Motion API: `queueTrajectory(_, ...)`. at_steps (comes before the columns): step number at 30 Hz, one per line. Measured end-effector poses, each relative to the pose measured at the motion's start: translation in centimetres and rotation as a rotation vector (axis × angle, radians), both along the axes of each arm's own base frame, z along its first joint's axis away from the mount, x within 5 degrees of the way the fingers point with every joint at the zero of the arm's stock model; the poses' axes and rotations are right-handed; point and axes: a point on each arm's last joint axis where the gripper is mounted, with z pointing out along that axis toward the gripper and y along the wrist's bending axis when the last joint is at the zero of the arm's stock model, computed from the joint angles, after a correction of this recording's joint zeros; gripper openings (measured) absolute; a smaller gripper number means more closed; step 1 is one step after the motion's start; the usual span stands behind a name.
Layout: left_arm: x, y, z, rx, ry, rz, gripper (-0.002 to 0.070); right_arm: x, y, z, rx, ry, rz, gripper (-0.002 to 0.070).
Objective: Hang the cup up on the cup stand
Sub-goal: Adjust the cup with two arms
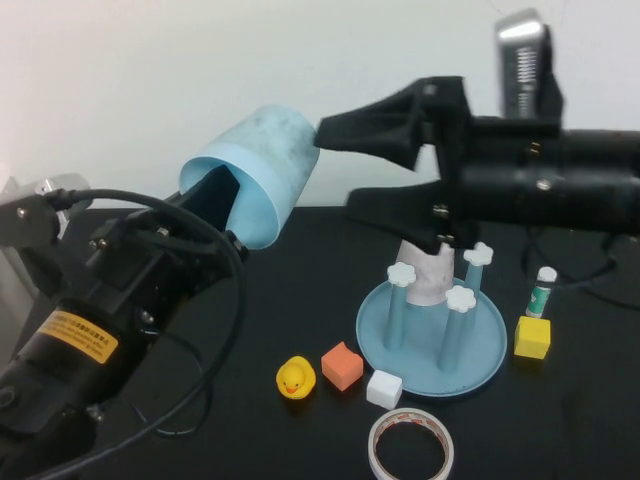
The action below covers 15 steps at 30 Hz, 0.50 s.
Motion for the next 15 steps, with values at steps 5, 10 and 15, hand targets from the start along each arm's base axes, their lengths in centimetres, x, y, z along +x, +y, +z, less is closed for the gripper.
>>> queueTrajectory(5, 0.0, 0.0, 0.0, 0.000, -0.001, -0.001, 0.0006, 1.4, 1.7, 0.3, 0.015, 0.003, 0.016, 0.0675)
queueTrajectory(10, 0.0, 0.0, 0.0, 0.001, -0.003, -0.002, 0.0006, 2.2, 1.9, 0.7, 0.023, -0.002, -0.001, 0.0675)
queueTrajectory(15, 0.0, 0.0, 0.1, -0.006, -0.011, -0.001, 0.0006, 2.4, 2.1, 0.5, 0.014, 0.011, -0.029, 0.0675)
